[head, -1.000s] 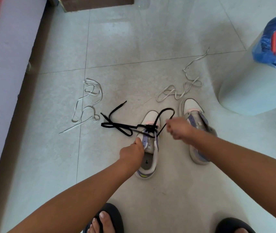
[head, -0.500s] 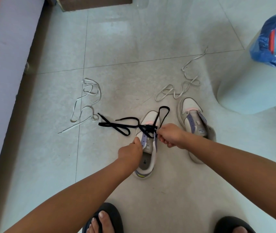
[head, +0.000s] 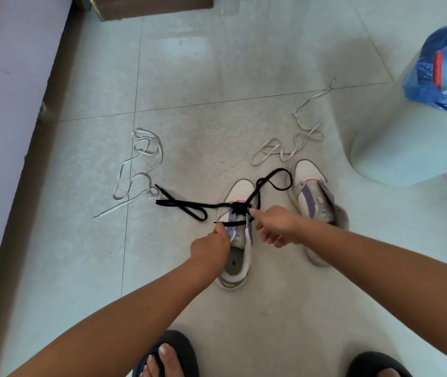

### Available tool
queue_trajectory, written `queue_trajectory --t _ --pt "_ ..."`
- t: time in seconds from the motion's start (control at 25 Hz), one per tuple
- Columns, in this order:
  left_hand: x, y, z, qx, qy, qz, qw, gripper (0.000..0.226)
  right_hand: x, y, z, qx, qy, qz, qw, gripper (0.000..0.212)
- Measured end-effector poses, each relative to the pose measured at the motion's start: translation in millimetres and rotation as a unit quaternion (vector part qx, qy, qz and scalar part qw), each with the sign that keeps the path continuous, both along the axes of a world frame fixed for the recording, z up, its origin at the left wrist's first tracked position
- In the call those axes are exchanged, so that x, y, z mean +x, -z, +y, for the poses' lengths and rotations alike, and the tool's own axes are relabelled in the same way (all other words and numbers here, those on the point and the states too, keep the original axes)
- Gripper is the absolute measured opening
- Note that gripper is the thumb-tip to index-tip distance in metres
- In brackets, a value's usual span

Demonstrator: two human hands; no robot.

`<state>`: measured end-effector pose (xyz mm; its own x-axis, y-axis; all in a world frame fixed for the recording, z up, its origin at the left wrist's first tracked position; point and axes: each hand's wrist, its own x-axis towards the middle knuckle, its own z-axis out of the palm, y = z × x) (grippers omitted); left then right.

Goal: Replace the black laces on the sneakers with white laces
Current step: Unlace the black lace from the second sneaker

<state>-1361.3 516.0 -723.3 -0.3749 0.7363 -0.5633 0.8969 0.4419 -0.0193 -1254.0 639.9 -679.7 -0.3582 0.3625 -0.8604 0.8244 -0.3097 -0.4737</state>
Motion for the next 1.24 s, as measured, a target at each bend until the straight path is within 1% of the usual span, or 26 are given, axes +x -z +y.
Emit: queue_trajectory --t 0.04,0.08,0.16,0.2,0.24,0.28,0.36,0.4,0.44,0.48,0.52,0.56,0.6,0.64,0.68,0.72,0.76,0.8,0.84,0.88,0.92,0.96,1.0,1.08,1.16,1.24 --pt "0 0 0 0.002 0.002 0.003 1.000 0.032 -3 3 -4 -0.003 0.001 0.011 1.000 0.033" --pt "0 0 -1 0.003 0.005 0.007 1.000 0.032 -5 4 2 0.036 0.015 0.023 0.999 0.031" --pt "-1 0 -2 0.004 0.003 0.010 1.000 0.031 -6 1 31 0.170 0.058 0.031 0.983 0.031" --pt "-2 1 -3 0.007 0.000 0.010 1.000 0.031 -5 -6 49 0.211 0.095 0.032 0.972 0.030" --pt "-2 1 -3 0.008 -0.001 0.012 1.000 0.030 -2 -10 62 0.225 0.118 0.031 0.967 0.029" --pt "-2 1 -3 0.006 0.001 0.014 1.000 0.030 0 -8 66 0.207 0.123 0.026 0.970 0.028" --pt "-2 -1 -2 0.001 0.011 0.017 1.000 0.030 2 -2 47 0.095 0.068 -0.008 0.993 0.032" --pt "-1 -1 -1 -0.003 0.017 0.016 1.000 0.031 2 4 29 0.039 0.036 -0.019 0.998 0.037" --pt "0 -1 -1 -0.006 0.020 0.014 1.000 0.030 0 9 13 0.000 0.015 -0.012 1.000 0.038" --pt "0 -2 -1 -0.010 0.020 0.013 1.000 0.030 -3 14 3 -0.014 -0.001 0.012 1.000 0.036" --pt "0 -3 -2 -0.013 0.017 0.014 1.000 0.030 -6 19 0 -0.008 -0.007 0.038 0.999 0.034" --pt "0 -3 -3 -0.014 0.012 0.018 1.000 0.030 -9 20 3 0.011 0.010 0.062 0.998 0.032" --pt "-1 -3 -3 -0.011 0.006 0.020 1.000 0.030 -10 22 12 0.040 0.056 0.080 0.994 0.032" --pt "-1 -2 -3 -0.009 0.001 0.021 1.000 0.029 -9 22 25 0.073 0.126 0.093 0.985 0.032" --pt "-1 -2 -2 -0.010 -0.004 0.019 1.000 0.028 -8 20 41 0.138 0.205 0.087 0.965 0.031" --pt "-1 -3 -2 -0.014 -0.005 0.016 1.000 0.027 -5 16 56 0.223 0.263 0.069 0.936 0.029" --pt "-1 -5 -2 -0.019 -0.001 0.015 1.000 0.027 -2 13 66 0.287 0.292 0.059 0.910 0.026" --pt "-1 -6 -2 -0.024 0.003 0.014 1.000 0.026 1 9 69 0.318 0.287 0.064 0.902 0.023" --pt "-1 -7 -2 -0.024 0.006 0.012 1.000 0.026 1 5 64 0.308 0.247 0.074 0.916 0.021" --pt "-1 -7 -1 -0.020 0.003 0.005 1.000 0.025 1 2 52 0.265 0.173 0.073 0.946 0.022" --pt "-2 -9 1 -0.016 -0.008 -0.006 1.000 0.025 0 2 34 0.213 0.075 0.053 0.973 0.028" --pt "-4 -12 4 -0.012 -0.025 -0.017 0.999 0.029 -1 2 14 0.171 -0.020 0.031 0.985 0.035" --pt "-7 -15 9 -0.011 -0.046 -0.029 0.998 0.036 -4 2 -3 0.154 -0.094 0.019 0.983 0.041" --pt "-10 -18 20 0.001 -0.087 -0.059 0.994 0.046 -16 7 -23 0.203 -0.175 -0.012 0.963 0.047" --pt "-9 -18 29 0.049 -0.115 -0.084 0.989 0.045 -28 6 -26 0.264 -0.182 -0.070 0.945 0.042" --pt "-10 -20 33 0.087 -0.102 -0.077 0.988 0.036 -32 5 -23 0.287 -0.183 -0.089 0.936 0.035"
